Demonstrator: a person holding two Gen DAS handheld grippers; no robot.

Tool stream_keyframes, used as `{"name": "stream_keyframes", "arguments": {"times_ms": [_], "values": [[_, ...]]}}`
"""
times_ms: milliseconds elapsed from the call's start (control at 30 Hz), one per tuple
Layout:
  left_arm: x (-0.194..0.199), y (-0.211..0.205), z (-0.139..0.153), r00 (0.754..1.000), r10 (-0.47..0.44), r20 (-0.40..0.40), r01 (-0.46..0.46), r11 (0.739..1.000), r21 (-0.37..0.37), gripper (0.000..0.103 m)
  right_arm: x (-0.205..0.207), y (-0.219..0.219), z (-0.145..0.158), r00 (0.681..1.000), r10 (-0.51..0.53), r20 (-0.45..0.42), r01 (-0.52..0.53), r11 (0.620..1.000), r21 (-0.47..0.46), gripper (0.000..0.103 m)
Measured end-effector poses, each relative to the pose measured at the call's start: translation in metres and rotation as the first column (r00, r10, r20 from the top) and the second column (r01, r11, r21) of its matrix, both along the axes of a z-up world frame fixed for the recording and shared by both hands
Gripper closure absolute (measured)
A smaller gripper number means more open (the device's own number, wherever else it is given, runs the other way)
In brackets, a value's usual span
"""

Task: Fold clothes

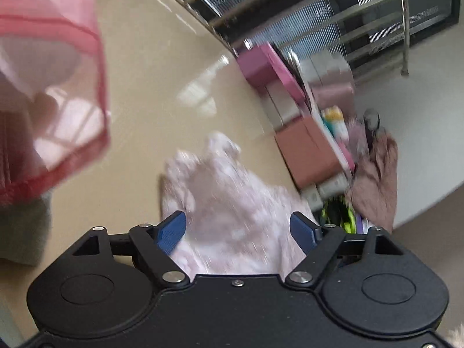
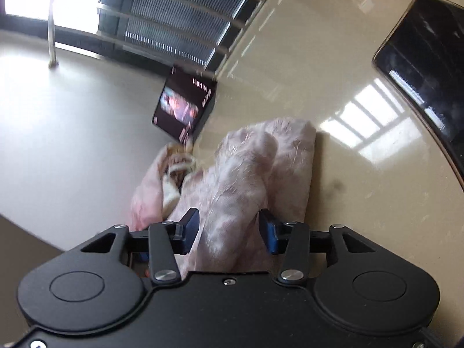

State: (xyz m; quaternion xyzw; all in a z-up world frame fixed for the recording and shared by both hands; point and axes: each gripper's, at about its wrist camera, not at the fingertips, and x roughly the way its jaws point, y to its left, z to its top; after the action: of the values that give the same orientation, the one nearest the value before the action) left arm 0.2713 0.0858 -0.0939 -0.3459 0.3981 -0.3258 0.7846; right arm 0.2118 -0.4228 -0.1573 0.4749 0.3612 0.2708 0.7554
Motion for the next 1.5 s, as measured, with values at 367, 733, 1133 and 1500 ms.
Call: {"name": "stream_keyframes", "arguments": {"times_ms": [367, 733, 1133, 1500], "values": [[-0.019, -0.029, -0.002, 0.966, -0.250, 0.062, 0.257, 0.921, -0.292, 0.084, -0.009, 0.021, 0.006, 0.973, 0.026, 0.230, -0.052, 0.993, 0.107, 0.090], [-0.005, 0.007, -0.011, 0.997, 0.075, -0.007, -0.075, 0.971, -0.229, 0.016, -0.009, 0.003, -0.012, 0.981, -0.141, 0.132, 0.133, 0.989, 0.066, 0.062], [-0.010, -0.023, 0.017, 0.991, 0.106, 0.079, -0.099, 0.991, -0.085, 0.100, -0.016, 0.012, -0.014, 0.981, -0.126, 0.150, 0.127, 0.992, 0.002, 0.090], [-0.050, -0.072, 0.089, 0.929, 0.039, 0.368, -0.221, 0.855, 0.469, 0.018, -0.025, 0.010, 0.005, 0.960, -0.207, 0.191, 0.236, 0.960, -0.148, 0.076]]}}
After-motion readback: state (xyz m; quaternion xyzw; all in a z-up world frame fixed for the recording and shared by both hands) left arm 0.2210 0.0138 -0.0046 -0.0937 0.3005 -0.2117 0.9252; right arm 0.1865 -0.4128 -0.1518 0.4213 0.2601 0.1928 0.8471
